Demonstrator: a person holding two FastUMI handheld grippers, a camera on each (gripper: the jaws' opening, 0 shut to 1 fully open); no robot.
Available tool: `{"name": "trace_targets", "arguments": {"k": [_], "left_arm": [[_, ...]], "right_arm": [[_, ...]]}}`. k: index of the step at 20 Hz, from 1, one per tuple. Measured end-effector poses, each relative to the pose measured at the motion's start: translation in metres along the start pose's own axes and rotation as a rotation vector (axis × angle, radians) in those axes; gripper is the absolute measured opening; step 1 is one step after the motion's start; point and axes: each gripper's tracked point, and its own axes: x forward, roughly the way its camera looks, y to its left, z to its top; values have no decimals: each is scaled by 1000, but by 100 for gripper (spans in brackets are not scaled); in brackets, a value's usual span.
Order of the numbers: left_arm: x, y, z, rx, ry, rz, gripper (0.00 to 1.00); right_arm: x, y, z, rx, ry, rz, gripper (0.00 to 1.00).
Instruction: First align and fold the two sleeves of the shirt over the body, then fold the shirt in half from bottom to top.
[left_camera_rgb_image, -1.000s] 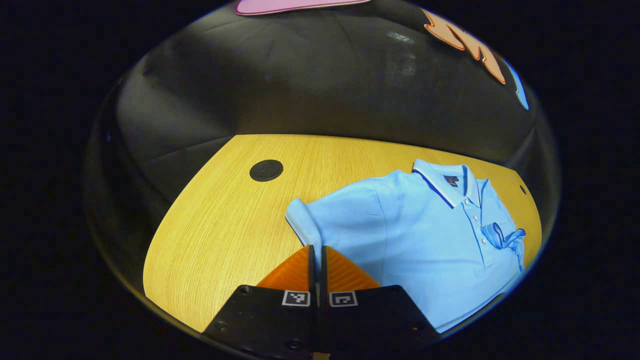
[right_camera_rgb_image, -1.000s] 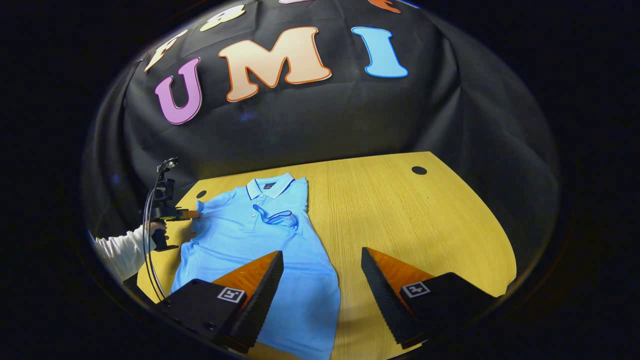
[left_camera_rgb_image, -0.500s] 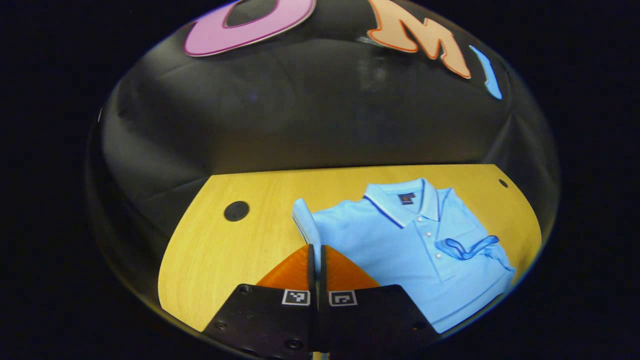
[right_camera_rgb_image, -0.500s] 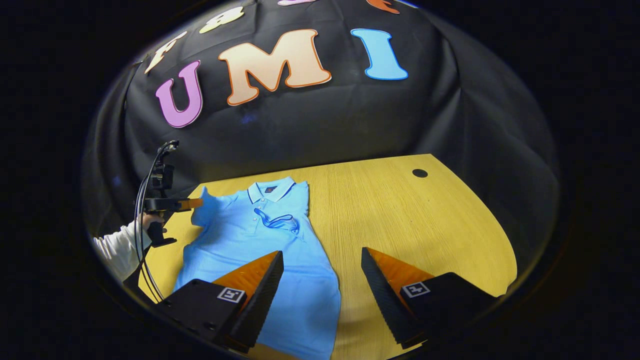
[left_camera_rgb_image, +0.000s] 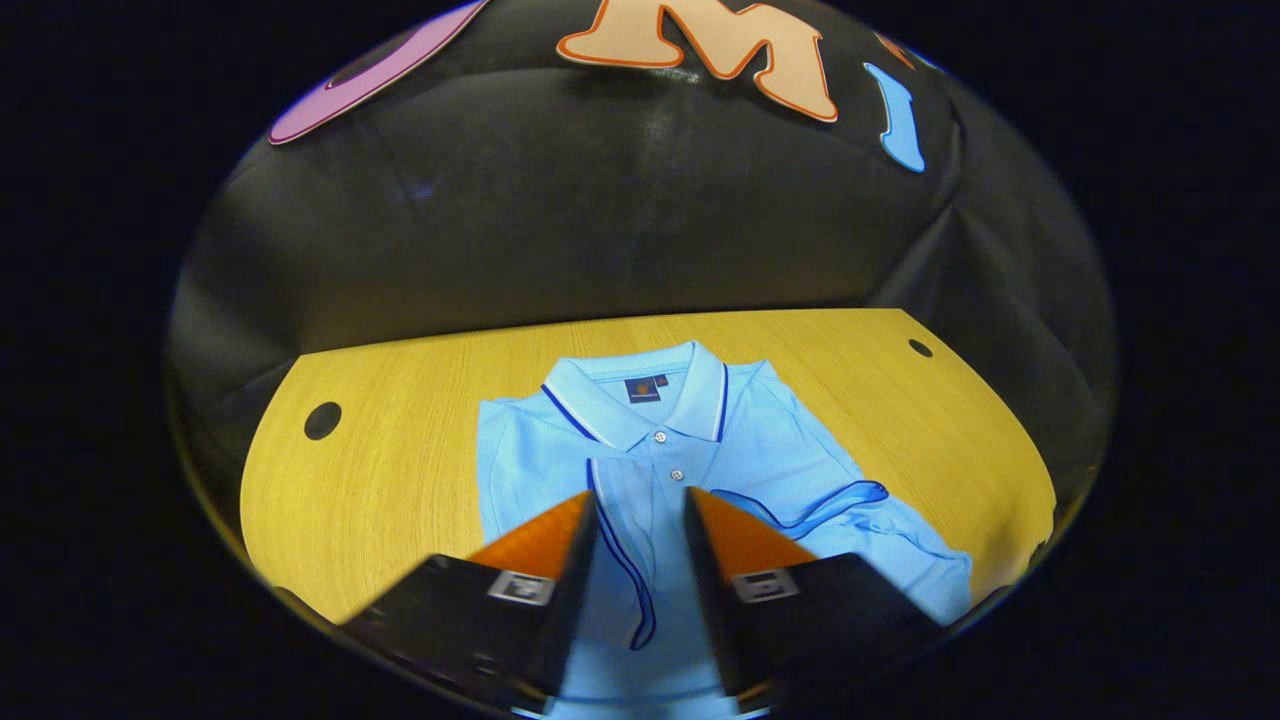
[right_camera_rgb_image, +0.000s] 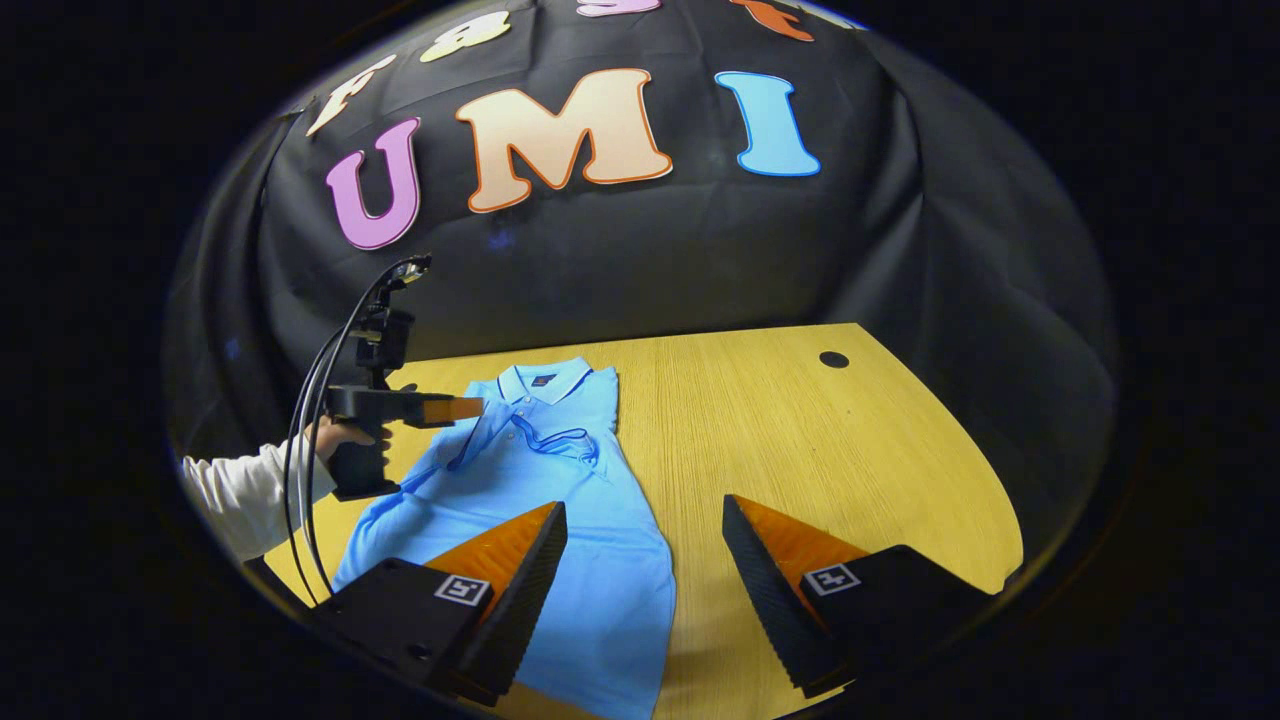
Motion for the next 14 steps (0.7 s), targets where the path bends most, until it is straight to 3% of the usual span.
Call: {"name": "trace_targets", "arguments": {"k": [2, 3, 4, 5, 6, 8, 9, 11, 13, 14], "left_arm": [[-19, 1, -1, -4, -5, 28, 98], [-31, 1, -5, -7, -13, 30, 93], [-45, 0, -8, -13, -20, 31, 95], [-60, 1, -15, -21, -21, 30, 96], [-76, 4, -23, -31, -20, 32, 96], [-111, 11, -45, -45, -14, 43, 97], [-131, 15, -59, -49, -8, 54, 96], [-164, 21, -92, -61, 16, 61, 96], [-195, 25, -128, -77, 51, 68, 96], [-209, 25, -145, -87, 66, 71, 96]], "right_arm": [[-5, 5, -8, -7, 8, 4, 98], [-9, 7, -15, -12, 11, 6, 98], [-13, 9, -20, -15, 12, 8, 93], [-17, 12, -27, -15, 17, 11, 98], [-20, 13, -36, -15, 26, 11, 93], [-29, 19, -54, -9, 43, 26, 98], [-33, 23, -64, -7, 51, 34, 93], [-41, 26, -91, -7, 83, 41, 98], [-50, 29, -117, -5, 118, 46, 93], [-53, 29, -129, -9, 134, 44, 98]]}}
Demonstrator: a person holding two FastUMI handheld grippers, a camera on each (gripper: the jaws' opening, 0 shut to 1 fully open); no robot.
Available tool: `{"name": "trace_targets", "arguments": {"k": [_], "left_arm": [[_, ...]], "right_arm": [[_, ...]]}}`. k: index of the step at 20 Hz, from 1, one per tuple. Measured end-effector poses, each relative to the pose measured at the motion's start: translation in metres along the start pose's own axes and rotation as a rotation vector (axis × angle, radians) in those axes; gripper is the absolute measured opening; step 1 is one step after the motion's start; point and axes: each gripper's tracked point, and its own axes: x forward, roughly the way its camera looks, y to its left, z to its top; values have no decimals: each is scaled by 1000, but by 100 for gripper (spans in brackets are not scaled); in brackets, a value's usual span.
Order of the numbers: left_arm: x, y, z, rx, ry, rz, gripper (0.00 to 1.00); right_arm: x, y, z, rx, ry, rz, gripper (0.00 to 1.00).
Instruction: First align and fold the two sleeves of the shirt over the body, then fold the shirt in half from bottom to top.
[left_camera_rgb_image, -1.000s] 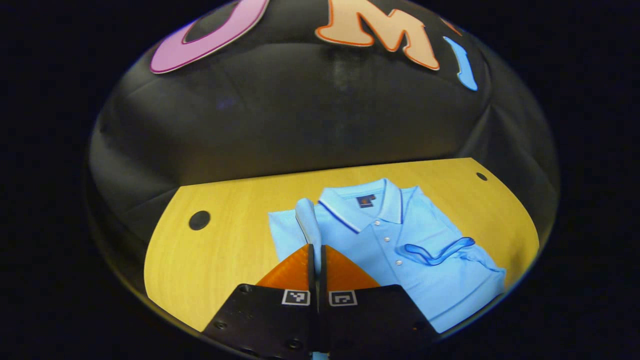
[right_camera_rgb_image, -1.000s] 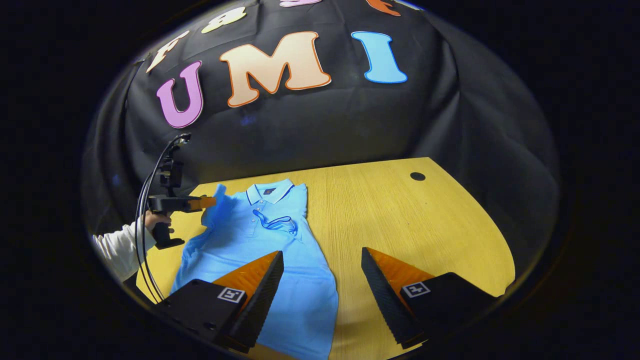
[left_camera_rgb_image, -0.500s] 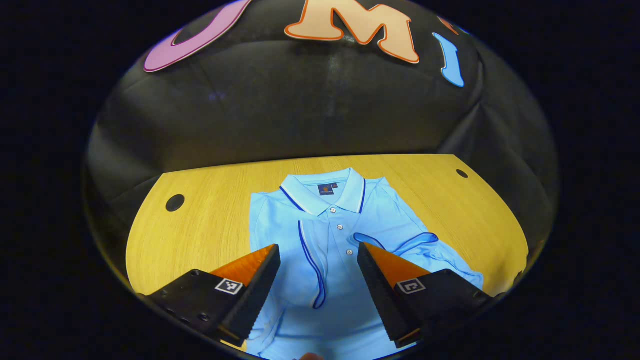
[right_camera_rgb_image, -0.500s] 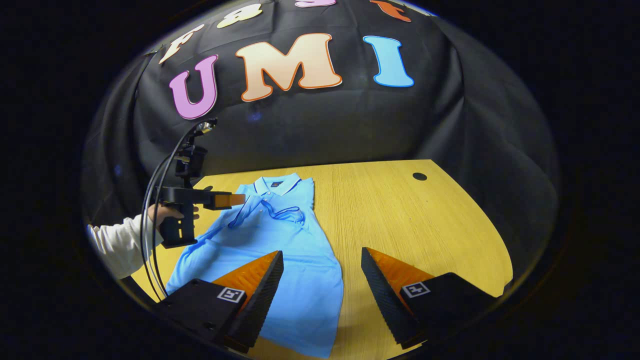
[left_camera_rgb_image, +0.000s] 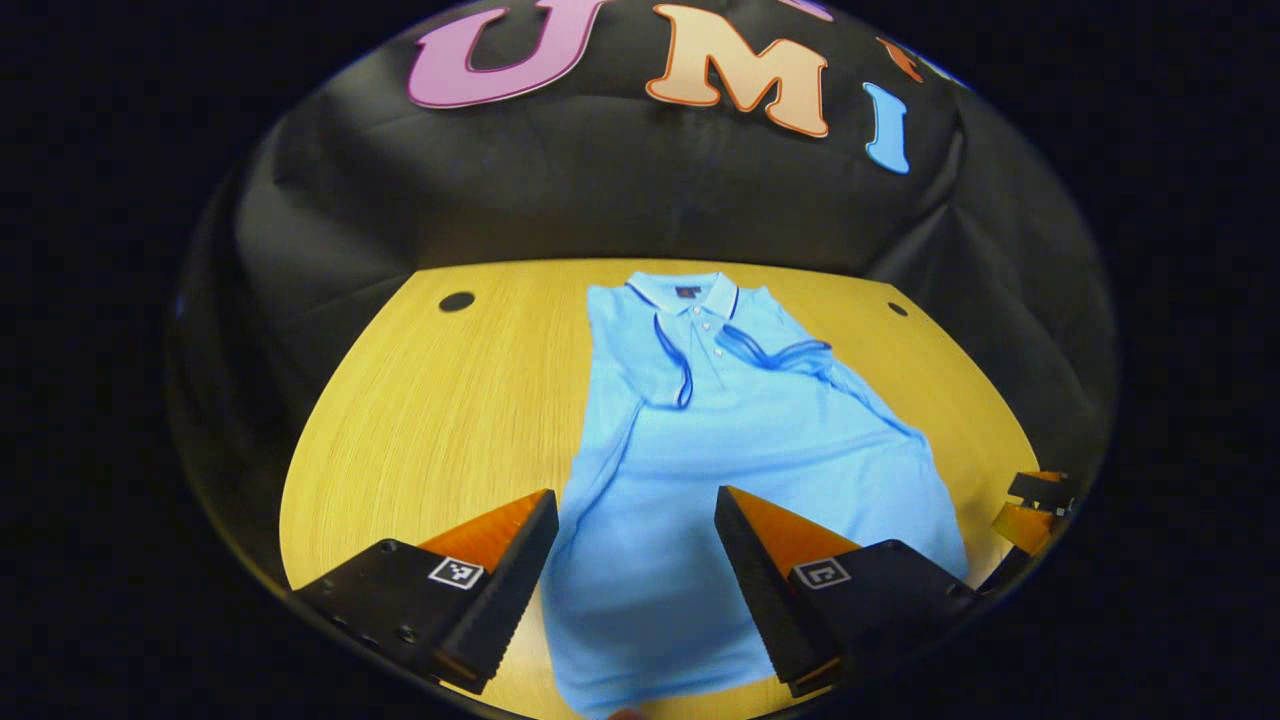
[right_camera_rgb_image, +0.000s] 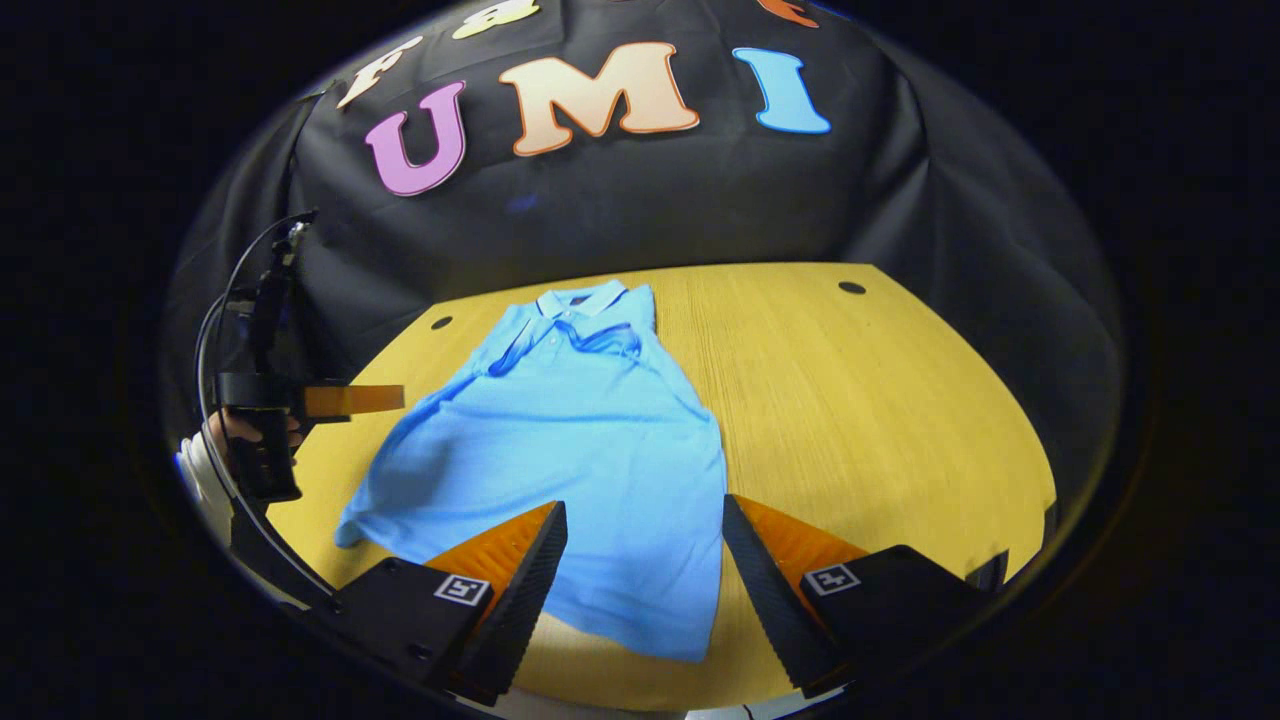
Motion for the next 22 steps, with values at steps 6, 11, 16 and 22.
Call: {"name": "trace_targets", "arguments": {"k": [6, 11, 16, 22], "left_arm": [[-49, 13, -81, -10, 77, 5, 96], [-56, 3, -120, -33, 137, -5, 96], [-49, -3, -133, -39, 158, 7, 97], [-46, 8, -133, 43, 151, 60, 70]], "right_arm": [[0, -2, -61, 3, 91, 1, 93], [4, -2, -84, -30, 141, -1, 98], [6, -1, -86, -60, 141, -7, 98], [9, 9, -91, -120, 162, -3, 63]]}}
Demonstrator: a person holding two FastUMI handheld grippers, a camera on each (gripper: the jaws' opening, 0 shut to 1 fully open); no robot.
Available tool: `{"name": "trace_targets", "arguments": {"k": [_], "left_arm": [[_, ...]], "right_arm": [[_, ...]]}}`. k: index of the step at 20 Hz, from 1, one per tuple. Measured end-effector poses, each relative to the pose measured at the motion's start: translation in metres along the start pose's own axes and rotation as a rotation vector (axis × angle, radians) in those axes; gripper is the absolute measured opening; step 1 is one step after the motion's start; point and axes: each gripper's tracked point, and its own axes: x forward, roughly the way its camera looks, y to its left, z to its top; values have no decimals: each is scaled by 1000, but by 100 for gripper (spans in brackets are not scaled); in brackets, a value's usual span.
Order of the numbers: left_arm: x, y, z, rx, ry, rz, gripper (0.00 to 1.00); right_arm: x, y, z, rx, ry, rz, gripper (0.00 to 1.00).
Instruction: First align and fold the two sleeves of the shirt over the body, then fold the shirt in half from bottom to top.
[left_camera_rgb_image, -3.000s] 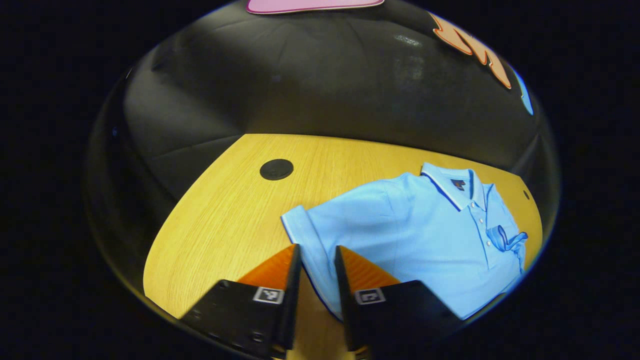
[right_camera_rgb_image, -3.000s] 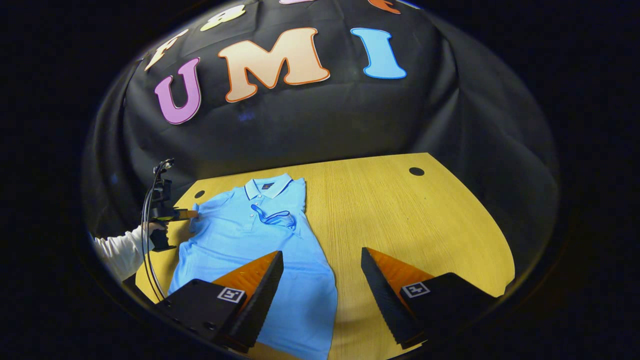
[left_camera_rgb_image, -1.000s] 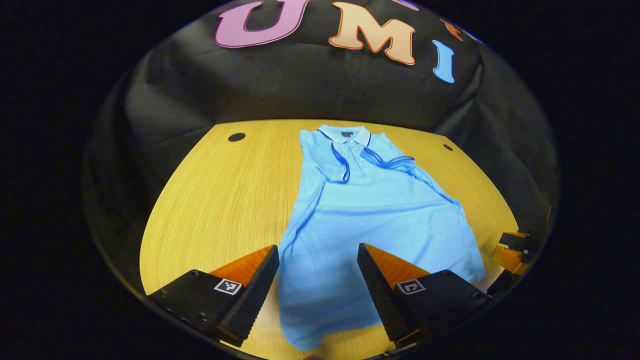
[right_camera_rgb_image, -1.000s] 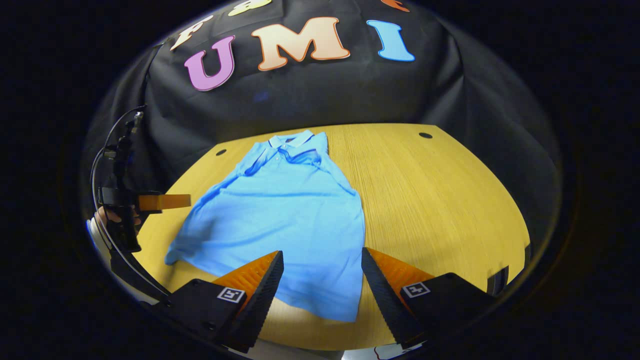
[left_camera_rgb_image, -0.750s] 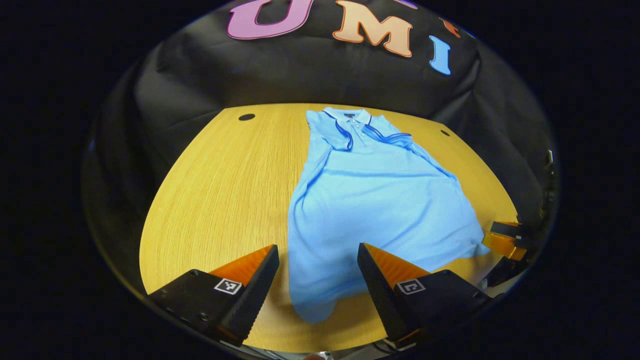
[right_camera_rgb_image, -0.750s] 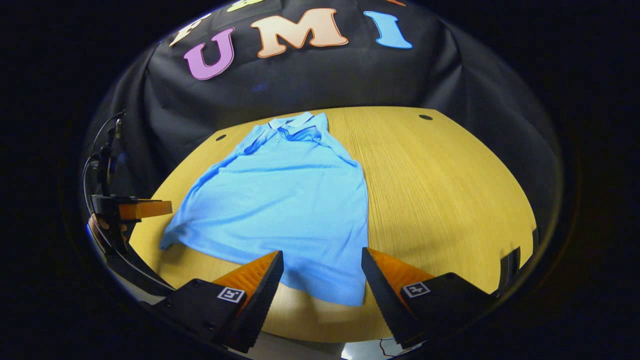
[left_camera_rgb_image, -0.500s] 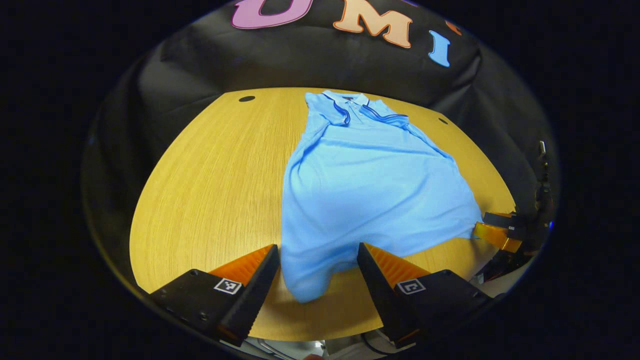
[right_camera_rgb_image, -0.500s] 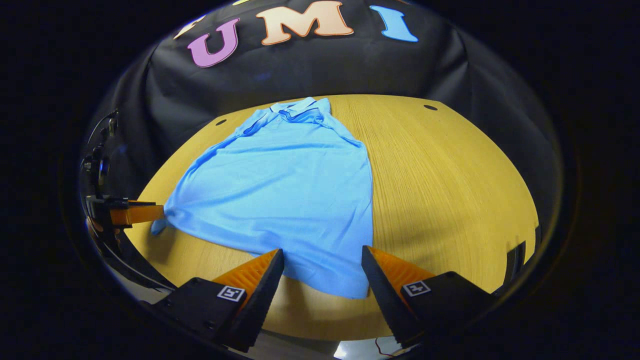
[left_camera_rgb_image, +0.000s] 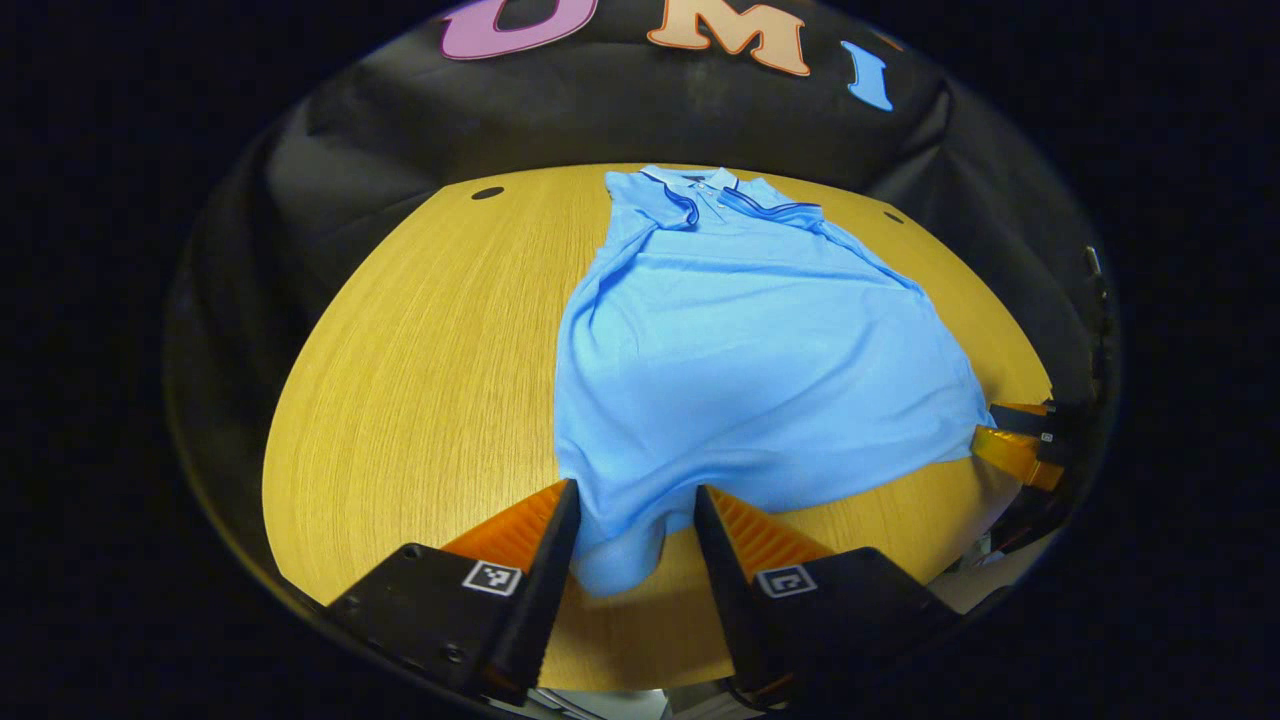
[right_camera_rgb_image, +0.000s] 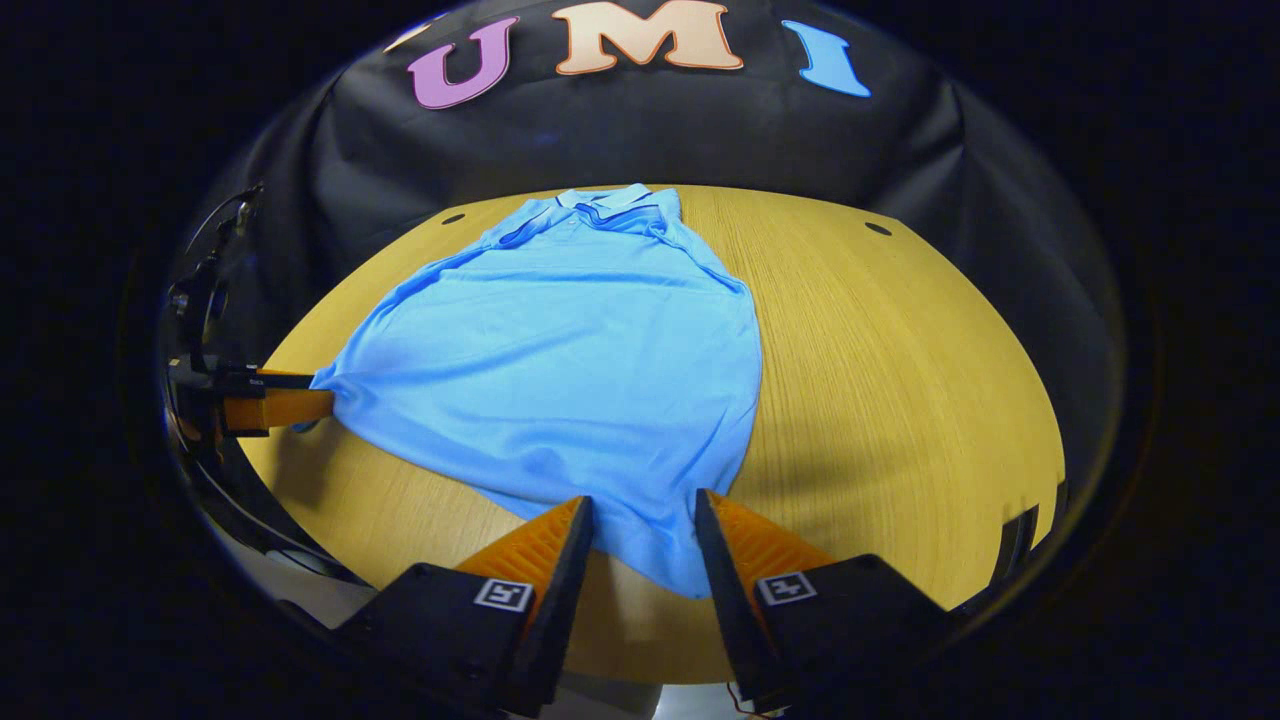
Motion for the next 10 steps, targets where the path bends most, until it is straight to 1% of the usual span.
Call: {"name": "trace_targets", "arguments": {"k": [1, 2, 3, 4, 5, 6, 8, 10], "left_arm": [[-1, -2, 2, -1, -12, -7, 61], [2, -6, 3, -3, -13, -18, 43], [2, -8, 3, -6, -16, -22, 33], [4, -8, 5, -13, -20, -22, 12], [4, -9, 3, -26, -22, -20, 7], [4, -10, 4, -37, -26, -19, 0], [4, -10, 4, -61, -29, -8, 0], [0, -10, 9, -97, -46, -1, 0]], "right_arm": [[-1, 4, 1, 3, 2, 8, 55], [0, 7, 1, 10, 1, 21, 31], [0, 12, 1, 19, 8, 37, 21], [2, 15, 1, 22, 12, 52, 11], [-1, 15, 1, 27, 15, 58, 11], [0, 17, 1, 26, 15, 62, 4], [-2, 16, 4, 23, 13, 59, 4], [-8, 14, 14, 33, -12, 58, 4]]}}
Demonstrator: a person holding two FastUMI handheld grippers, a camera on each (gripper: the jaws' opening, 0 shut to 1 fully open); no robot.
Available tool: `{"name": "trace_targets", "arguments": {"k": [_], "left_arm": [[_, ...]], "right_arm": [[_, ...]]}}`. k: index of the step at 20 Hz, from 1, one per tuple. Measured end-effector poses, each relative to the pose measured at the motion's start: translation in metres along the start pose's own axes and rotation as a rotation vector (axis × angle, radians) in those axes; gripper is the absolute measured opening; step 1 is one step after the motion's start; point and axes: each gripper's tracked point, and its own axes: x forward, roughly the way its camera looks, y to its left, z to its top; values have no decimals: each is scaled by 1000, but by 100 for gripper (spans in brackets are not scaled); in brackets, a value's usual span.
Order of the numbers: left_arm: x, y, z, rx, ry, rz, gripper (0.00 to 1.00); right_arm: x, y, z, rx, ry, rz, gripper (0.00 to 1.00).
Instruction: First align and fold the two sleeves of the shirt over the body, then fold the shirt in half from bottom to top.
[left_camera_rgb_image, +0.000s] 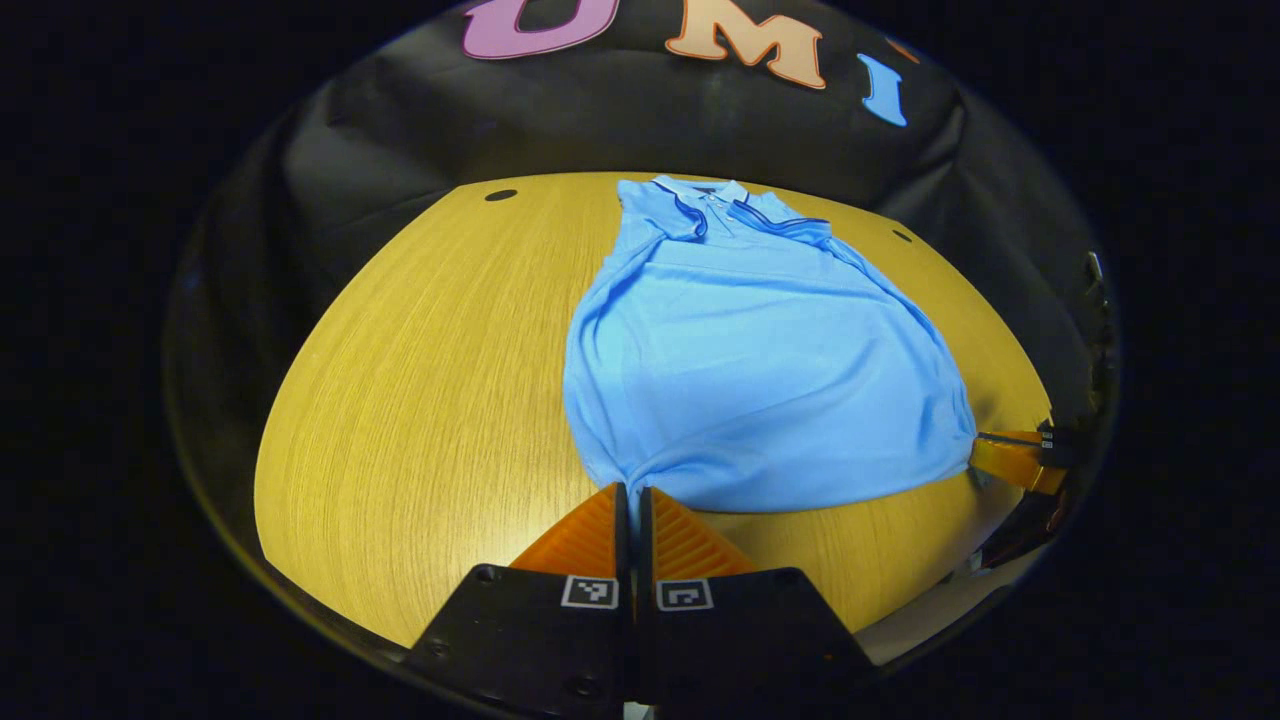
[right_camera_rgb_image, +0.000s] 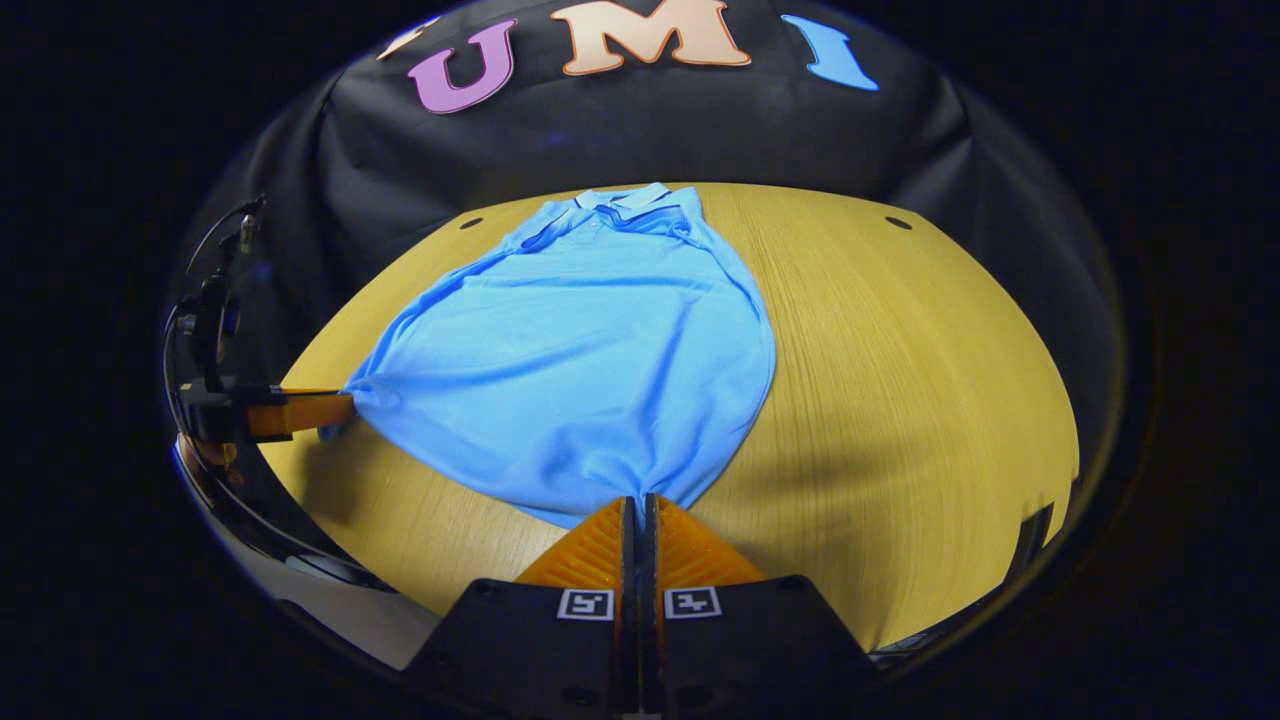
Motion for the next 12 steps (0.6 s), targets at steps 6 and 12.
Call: {"name": "trace_targets", "arguments": {"k": [6, 12], "left_arm": [[-17, -5, 52, -69, -111, -22, 0], [-6, -6, 117, -91, -199, -17, 0]], "right_arm": [[-8, 0, 52, 8, -83, -2, 3], [5, -5, 122, -1, -170, 15, 2]]}}
